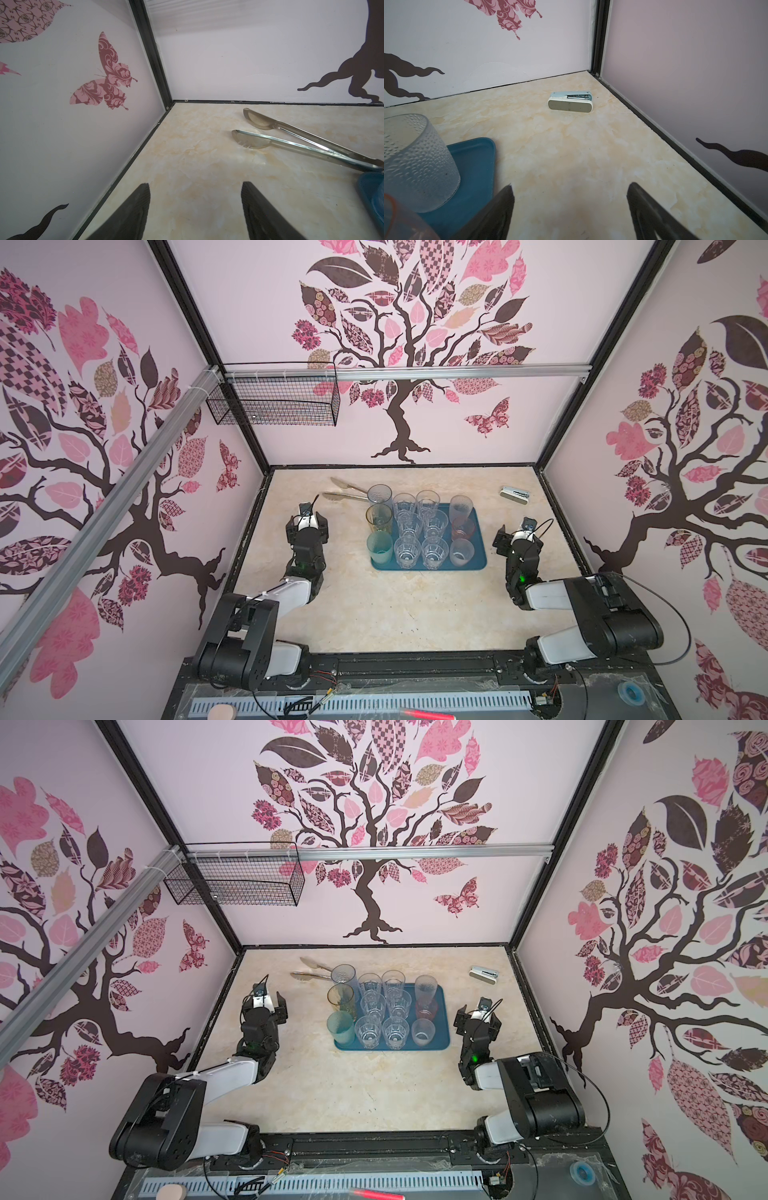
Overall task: Place the glasses into the tray
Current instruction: Reset both arms
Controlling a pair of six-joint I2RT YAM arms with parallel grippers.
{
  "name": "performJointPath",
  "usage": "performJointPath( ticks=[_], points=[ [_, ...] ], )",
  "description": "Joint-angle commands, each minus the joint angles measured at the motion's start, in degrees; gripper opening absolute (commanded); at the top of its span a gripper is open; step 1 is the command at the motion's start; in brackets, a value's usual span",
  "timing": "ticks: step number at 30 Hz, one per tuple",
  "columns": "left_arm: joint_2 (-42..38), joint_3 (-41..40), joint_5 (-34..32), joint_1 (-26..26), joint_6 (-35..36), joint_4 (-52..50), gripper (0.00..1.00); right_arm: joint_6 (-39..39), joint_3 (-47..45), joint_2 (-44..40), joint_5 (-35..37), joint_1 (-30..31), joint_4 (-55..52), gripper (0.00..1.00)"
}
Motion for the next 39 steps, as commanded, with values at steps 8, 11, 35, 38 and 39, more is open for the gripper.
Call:
performJointPath(
  ticks=[8, 11, 35, 38, 39],
  points=[
    [3.8, -2.3, 2.9, 0.4, -1.5, 1.5, 0.73, -0.9, 2.1, 1.5, -1.8, -0.1, 1.5, 0.95],
    [7.7, -3.9, 4.7, 0.6, 0.4, 8.0, 0.73, -1.2, 1.2, 1.4, -2.7, -0.1, 3.0, 0.97],
    [11.6, -2.0, 19.2, 10.2, -6.6, 5.9, 0.73, -0.8, 1.6, 4.7, -9.4, -2.5, 4.1, 0.99],
    [11.7, -1.2, 21.0, 11.6, -7.7, 4.3, 0.74, -1.2, 1.2, 5.7, -9.2, -2.5, 7.0, 1.00],
    [11.7, -1.2, 20.9, 11.6, -7.7, 4.3, 0.75, -1.2, 1.2, 5.6, -9.2, -2.5, 6.6, 1.00]
  ],
)
